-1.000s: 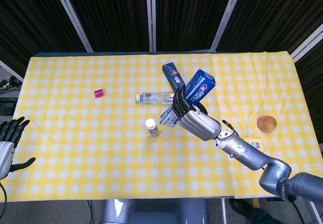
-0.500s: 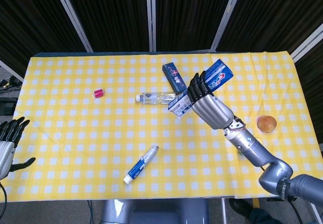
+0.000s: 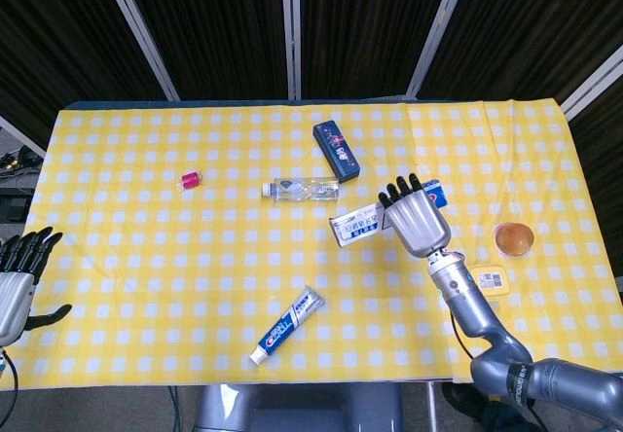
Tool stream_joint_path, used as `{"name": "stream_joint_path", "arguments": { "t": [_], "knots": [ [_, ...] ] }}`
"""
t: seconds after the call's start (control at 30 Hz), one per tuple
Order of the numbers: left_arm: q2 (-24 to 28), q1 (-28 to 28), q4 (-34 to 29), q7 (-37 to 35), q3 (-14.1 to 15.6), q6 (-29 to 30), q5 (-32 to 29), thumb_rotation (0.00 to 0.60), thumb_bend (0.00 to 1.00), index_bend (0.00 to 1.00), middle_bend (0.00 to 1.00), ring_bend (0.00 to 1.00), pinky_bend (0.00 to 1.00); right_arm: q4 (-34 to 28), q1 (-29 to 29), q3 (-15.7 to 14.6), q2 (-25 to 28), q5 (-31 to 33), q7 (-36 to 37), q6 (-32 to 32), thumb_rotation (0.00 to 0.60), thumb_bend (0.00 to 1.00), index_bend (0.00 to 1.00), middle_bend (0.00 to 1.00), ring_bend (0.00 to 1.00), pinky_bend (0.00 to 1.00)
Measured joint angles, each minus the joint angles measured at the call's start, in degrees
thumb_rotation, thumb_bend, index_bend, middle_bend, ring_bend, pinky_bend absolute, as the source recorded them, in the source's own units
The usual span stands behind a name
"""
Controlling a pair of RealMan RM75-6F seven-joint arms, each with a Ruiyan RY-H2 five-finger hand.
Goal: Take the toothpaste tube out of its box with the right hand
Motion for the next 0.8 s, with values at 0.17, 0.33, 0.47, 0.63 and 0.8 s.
{"name": "stream_joint_path", "arguments": {
  "t": [0.17, 0.33, 0.47, 0.63, 0.8],
  "knots": [
    [-0.1, -0.1, 0.3, 0.0, -0.2, -0.3, -0.6, 0.600, 0.00, 0.00, 0.00, 0.00, 0.00, -0.1, 0.4, -0.7, -1.9, 3.9, 2.1, -2.1, 0.600, 0.01, 0.07, 0.10, 0.10, 0.16],
    [0.0, -0.1, 0.5, -0.2, -0.3, -0.3, -0.9, 0.600, 0.00, 0.00, 0.00, 0.00, 0.00, -2.3, -0.1, -1.8, -0.9, 1.2, 2.6, 0.2, 0.600, 0.00, 0.07, 0.10, 0.09, 0.15],
    [0.1, 0.0, 0.4, -0.4, -0.3, 0.2, -0.6, 0.600, 0.00, 0.00, 0.00, 0.00, 0.00, -3.7, -1.9, -3.5, 1.7, -4.7, 4.6, 4.3, 0.600, 0.00, 0.07, 0.10, 0.08, 0.11],
    [0.1, 0.4, 0.1, -0.1, 0.0, 1.1, 0.4, 0.600, 0.00, 0.00, 0.00, 0.00, 0.00, -3.9, -6.5, -6.5, 6.7, -12.8, 12.4, 12.6, 0.600, 0.00, 0.08, 0.10, 0.04, 0.08],
    [0.3, 0.8, -0.2, -0.4, 0.2, 2.2, 1.4, 0.600, 0.00, 0.00, 0.00, 0.00, 0.00, -2.6, -12.6, -9.1, 10.9, -17.4, 22.5, 21.4, 0.600, 0.00, 0.11, 0.11, 0.04, 0.08]
  ]
}}
